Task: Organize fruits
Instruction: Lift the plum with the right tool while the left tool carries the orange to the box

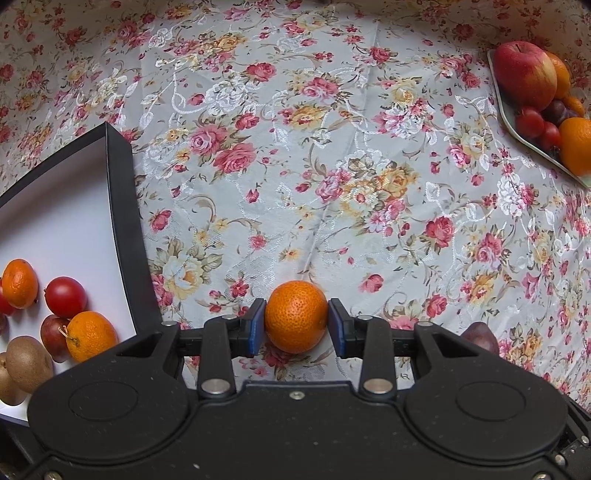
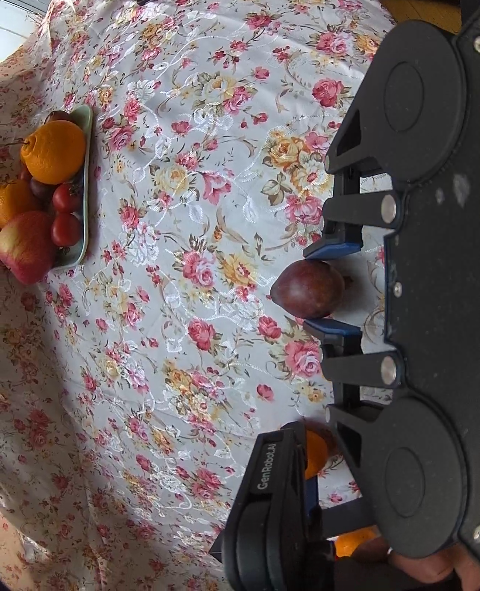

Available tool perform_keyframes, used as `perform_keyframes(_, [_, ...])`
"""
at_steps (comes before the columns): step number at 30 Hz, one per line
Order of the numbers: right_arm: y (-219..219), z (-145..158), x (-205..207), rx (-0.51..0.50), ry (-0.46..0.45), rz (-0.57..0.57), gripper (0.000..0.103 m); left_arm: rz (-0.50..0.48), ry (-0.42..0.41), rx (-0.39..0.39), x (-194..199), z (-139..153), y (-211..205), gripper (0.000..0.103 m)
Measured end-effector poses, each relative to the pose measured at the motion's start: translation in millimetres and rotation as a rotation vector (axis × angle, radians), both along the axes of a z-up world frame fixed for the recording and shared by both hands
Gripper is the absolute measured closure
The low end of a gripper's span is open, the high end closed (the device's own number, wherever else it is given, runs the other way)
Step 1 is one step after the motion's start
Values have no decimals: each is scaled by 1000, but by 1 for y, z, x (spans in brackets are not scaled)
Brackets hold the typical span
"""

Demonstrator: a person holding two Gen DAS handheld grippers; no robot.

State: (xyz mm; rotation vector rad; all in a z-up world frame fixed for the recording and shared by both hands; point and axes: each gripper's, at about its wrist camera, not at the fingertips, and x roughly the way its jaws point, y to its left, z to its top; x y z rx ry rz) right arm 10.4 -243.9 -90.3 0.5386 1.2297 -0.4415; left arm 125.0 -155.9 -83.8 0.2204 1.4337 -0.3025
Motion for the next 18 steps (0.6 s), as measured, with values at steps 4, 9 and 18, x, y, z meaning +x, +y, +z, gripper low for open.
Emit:
perform_keyframes(4, [-5,8,2,23,-11,23,67,4,9,-14,0,0,1,58])
perform_keyframes(9, [-20,12,5,74,-7,-26,67,11,11,-41,1,5,4,59])
perform_keyframes(18, [-30,34,8,44,-41,-57,67,42,-21,-102,2,28,20,59])
